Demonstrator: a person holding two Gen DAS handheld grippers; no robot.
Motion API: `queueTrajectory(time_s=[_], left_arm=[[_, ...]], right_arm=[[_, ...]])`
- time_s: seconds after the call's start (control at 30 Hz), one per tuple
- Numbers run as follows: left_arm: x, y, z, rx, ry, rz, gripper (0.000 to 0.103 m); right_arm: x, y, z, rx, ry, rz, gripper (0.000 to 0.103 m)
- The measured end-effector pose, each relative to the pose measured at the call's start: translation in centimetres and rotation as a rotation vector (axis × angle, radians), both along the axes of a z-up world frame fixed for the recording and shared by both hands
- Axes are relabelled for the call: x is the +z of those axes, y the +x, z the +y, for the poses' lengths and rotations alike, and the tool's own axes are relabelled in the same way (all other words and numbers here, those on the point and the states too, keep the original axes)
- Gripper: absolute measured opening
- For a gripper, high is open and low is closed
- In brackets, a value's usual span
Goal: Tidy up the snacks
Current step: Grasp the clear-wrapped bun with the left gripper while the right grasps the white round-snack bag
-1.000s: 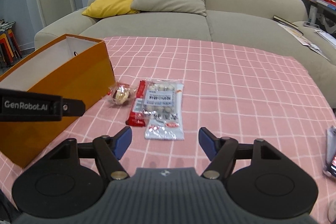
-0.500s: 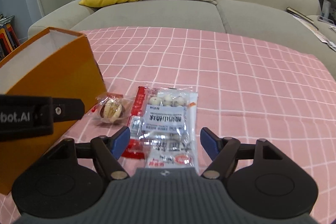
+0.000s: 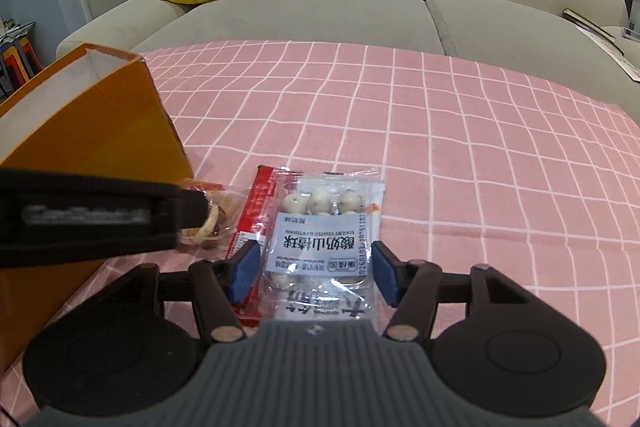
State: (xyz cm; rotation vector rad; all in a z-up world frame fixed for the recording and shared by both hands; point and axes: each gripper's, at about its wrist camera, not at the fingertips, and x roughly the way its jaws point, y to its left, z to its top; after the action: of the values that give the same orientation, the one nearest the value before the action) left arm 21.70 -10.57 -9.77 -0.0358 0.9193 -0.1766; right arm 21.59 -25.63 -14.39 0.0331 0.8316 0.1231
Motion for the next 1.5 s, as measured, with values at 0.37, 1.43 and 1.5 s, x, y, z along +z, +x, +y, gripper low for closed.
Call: queueTrajectory(time_s=[0.37, 1.43, 1.5], left_arm=[[-2.4, 2.6, -0.2, 0.021, -0.024, 0.072, 0.059], [-2.0, 1.8, -0.2, -0.004, 0.024, 0.136, 0.040], [-1.7, 1.1, -0.2, -0.018, 0.027, 0.132, 0.040]], right_arm=[[0.0, -0.3, -1.1, 0.017, -0.014, 0.005, 0.058], [-0.2, -0.1, -0.9, 0.047, -0.026, 0.054, 0.058], [0.0, -0.7, -0.9, 0.051, -0.031, 0.061, 0.057]])
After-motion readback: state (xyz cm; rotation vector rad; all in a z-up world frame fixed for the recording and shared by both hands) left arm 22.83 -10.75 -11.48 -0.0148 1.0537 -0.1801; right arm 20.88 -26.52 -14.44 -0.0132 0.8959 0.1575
